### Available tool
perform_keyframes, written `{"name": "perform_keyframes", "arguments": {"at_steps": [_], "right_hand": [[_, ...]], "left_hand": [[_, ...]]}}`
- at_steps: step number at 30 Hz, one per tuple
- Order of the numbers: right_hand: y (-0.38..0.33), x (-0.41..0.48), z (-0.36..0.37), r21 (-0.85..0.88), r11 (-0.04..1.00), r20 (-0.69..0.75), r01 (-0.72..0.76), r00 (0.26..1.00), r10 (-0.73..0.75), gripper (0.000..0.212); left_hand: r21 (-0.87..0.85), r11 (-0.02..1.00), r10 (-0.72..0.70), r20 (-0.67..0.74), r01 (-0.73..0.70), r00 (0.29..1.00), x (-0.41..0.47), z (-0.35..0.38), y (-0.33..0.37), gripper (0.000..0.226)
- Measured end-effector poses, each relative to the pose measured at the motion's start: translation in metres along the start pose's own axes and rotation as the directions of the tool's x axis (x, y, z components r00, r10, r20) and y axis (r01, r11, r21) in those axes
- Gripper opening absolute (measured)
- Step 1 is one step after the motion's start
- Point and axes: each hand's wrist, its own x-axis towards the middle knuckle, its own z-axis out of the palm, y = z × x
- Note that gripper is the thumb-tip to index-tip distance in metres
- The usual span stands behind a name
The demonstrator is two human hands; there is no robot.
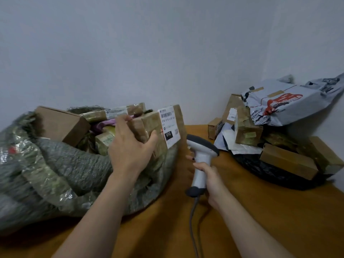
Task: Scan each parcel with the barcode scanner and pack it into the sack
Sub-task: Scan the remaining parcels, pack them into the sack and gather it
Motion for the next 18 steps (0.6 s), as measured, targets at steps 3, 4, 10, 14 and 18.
{"name": "perform_keyframes", "arguments": {"at_steps": [3, 4, 10, 14, 18], "right_hand": [[0.008, 0.012, 0.037, -0.008, 0.993, 0.042, -0.115, 0.992, 0.116, 0.086], [0.008, 0.015, 0.049, 0.008, 0.991, 0.076, -0.13, 0.989, 0.129, 0.08], [0.012, 0.029, 0.101, 0.089, 0.985, 0.115, -0.146, 0.984, 0.136, 0.042], [0.012, 0.025, 0.1, 0.098, 0.988, 0.091, -0.121, 0.989, 0.113, 0.029], [0.005, 0.015, 0.078, 0.143, 0.99, 0.019, 0.001, 1.0, -0.004, 0.031]], "left_hand": [[0.04, 0.999, -0.027, 0.027, 0.026, 0.999, 0.02, -0.028, 0.002, 0.06], [0.051, 0.998, -0.038, 0.052, 0.035, 0.998, 0.026, -0.036, 0.0, 0.058], [0.062, 0.996, -0.08, 0.228, 0.067, 0.97, 0.051, -0.058, -0.022, 0.051], [0.003, 0.989, -0.141, 0.287, 0.146, 0.948, 0.056, -0.057, -0.037, 0.052], [0.04, 0.993, -0.119, 0.334, 0.112, 0.935, 0.054, -0.05, -0.037, 0.051]]}}
